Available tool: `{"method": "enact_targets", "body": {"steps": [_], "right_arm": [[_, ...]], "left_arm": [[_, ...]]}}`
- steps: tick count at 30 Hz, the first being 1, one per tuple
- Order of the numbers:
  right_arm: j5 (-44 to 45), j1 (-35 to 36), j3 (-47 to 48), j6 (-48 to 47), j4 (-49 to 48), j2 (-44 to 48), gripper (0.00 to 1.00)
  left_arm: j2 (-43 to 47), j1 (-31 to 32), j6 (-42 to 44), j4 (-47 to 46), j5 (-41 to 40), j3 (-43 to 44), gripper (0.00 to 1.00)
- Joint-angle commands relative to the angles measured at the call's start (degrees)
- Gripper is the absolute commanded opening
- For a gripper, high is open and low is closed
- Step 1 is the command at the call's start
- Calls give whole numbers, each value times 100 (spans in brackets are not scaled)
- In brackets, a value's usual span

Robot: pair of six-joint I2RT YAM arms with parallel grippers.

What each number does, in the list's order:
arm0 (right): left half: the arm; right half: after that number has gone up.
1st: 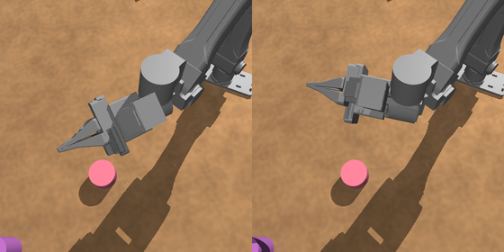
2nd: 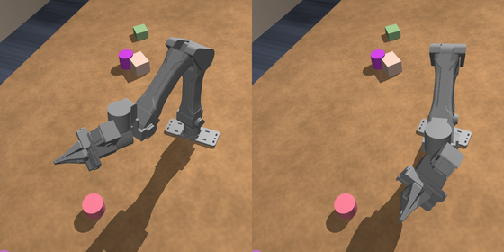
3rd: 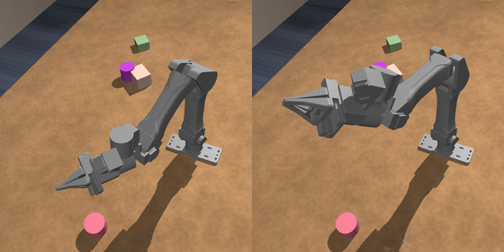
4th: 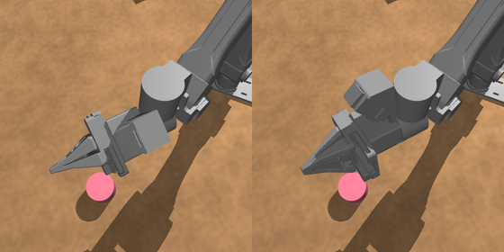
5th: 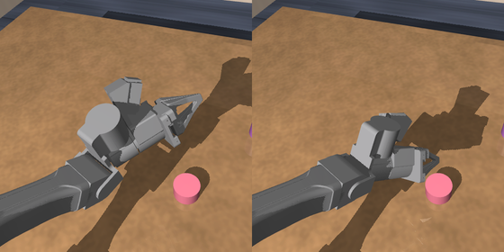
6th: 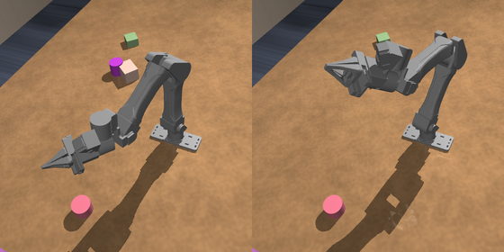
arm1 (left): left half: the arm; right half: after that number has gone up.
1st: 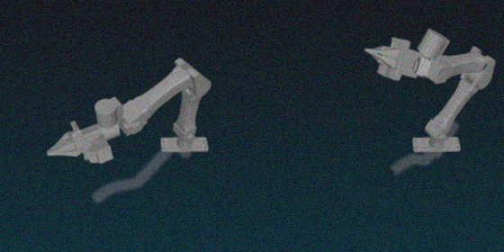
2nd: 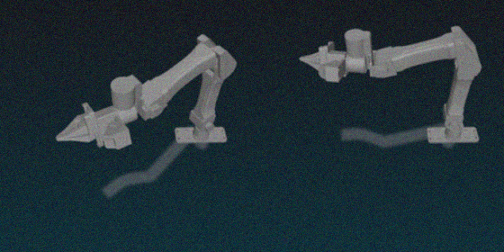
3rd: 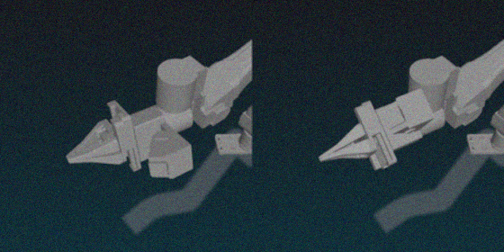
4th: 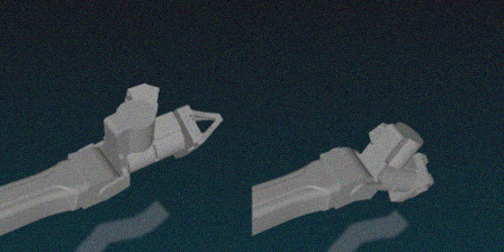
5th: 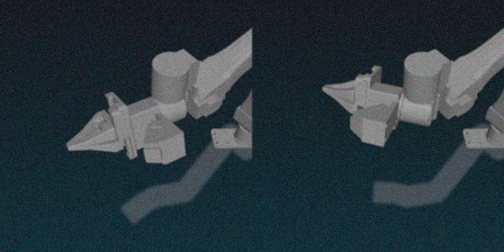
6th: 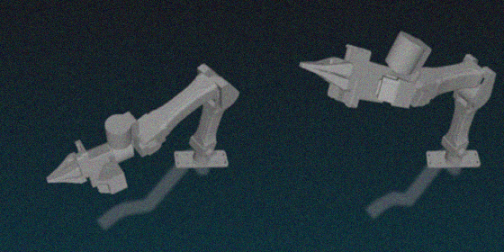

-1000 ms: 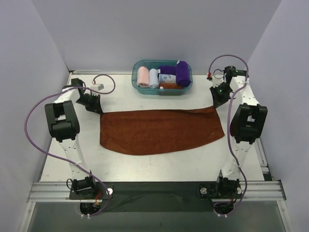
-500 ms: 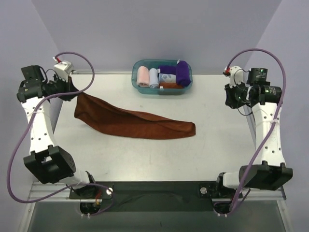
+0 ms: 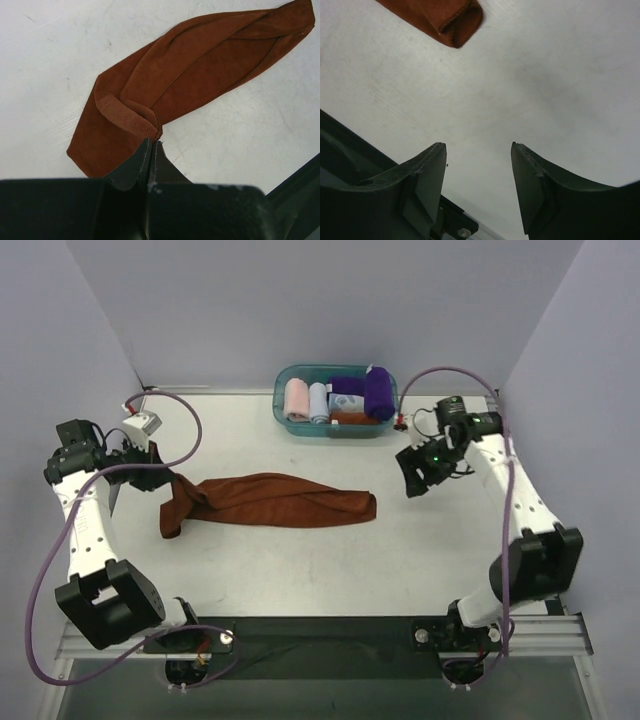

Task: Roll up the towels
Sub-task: Flatten the towel

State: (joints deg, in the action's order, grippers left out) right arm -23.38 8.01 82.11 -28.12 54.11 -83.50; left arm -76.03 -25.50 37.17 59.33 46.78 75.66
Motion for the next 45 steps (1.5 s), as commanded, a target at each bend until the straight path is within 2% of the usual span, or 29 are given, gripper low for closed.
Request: {"method": "enact_targets", "body": {"steps": [1, 4, 9, 16, 20, 45], "right_arm": [[105, 350, 558, 648, -216, -1066, 56], [-131, 385, 1252, 1027, -225, -2095, 59], [-431, 499, 2010, 1221, -243, -3135, 59], [-808, 614, 2661, 1423, -251, -4067, 47], [-1072, 719, 2662, 1581, -251, -4253, 41], [-1160, 1018, 2064, 1529, -173, -4438, 35]], "left_arm": [[-52, -8, -16, -167, 182, 46, 0], [-131, 27, -69, -220, 129, 46, 0], [-263, 36, -60, -273, -29, -7, 0], [-465, 62, -122, -387, -38, -121, 0], [-518, 80, -113, -440, -64, -148, 0], [-641, 80, -87, -642, -108, -315, 0]]}}
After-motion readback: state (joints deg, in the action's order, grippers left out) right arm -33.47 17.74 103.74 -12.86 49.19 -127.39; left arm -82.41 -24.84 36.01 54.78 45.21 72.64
